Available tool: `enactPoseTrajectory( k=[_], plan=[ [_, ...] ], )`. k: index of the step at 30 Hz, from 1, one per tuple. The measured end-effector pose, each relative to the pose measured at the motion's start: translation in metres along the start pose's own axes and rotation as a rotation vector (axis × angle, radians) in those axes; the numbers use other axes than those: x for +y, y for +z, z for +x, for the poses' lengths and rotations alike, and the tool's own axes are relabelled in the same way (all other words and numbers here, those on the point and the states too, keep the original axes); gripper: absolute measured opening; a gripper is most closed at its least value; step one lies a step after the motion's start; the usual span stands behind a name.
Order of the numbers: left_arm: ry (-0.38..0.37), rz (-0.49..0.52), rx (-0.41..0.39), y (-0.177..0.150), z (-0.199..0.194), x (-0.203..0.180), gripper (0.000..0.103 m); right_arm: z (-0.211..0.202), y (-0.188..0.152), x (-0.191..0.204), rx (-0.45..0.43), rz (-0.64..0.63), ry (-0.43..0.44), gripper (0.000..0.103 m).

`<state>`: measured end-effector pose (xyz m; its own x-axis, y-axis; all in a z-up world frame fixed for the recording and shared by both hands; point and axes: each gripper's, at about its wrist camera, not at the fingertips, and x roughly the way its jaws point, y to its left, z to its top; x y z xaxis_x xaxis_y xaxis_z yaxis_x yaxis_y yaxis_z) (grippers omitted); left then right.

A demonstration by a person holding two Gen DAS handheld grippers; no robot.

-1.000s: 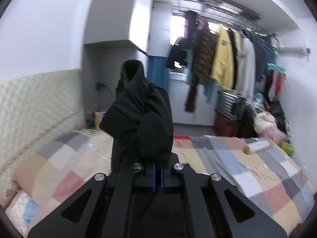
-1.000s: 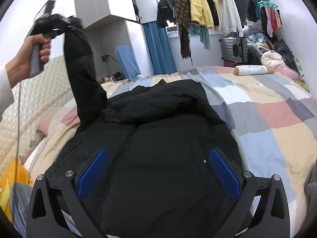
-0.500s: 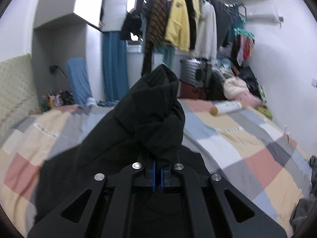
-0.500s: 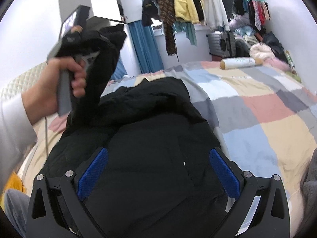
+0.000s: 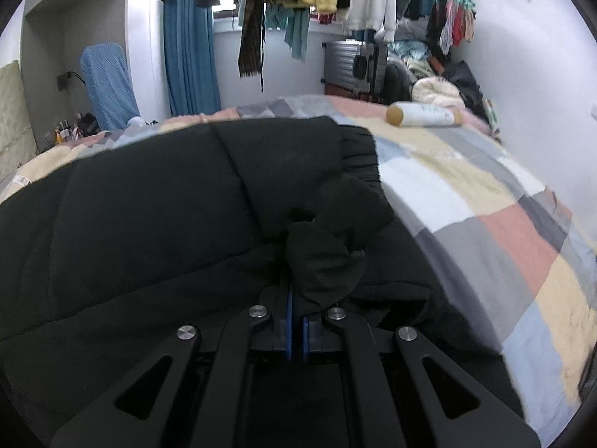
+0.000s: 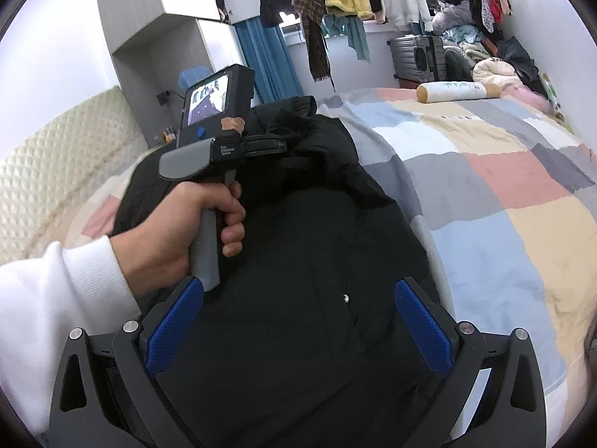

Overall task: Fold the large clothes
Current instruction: 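Lay the sleeve over the folded sleeve and open the left tool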

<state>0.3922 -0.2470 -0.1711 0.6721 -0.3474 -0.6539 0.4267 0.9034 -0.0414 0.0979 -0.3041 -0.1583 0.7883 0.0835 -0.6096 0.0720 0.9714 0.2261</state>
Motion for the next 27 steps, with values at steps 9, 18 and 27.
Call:
enactPoseTrajectory(
  k=[9,18,27],
  plan=[
    [-0.065,-0.06,0.053,0.009,-0.021,0.008,0.013,0.003,-0.001,0.007,0.011,-0.006,0.009,0.103],
    [-0.072,-0.032,-0.013,0.003,-0.096,0.036,0.084,-0.012,-0.001,0.019,-0.038,-0.039,0.012,0.103],
    [0.077,-0.094,-0.116,-0.021,-0.189,0.127,0.084,-0.025,0.006,0.038,-0.085,-0.063,0.077,0.103]
  ],
)
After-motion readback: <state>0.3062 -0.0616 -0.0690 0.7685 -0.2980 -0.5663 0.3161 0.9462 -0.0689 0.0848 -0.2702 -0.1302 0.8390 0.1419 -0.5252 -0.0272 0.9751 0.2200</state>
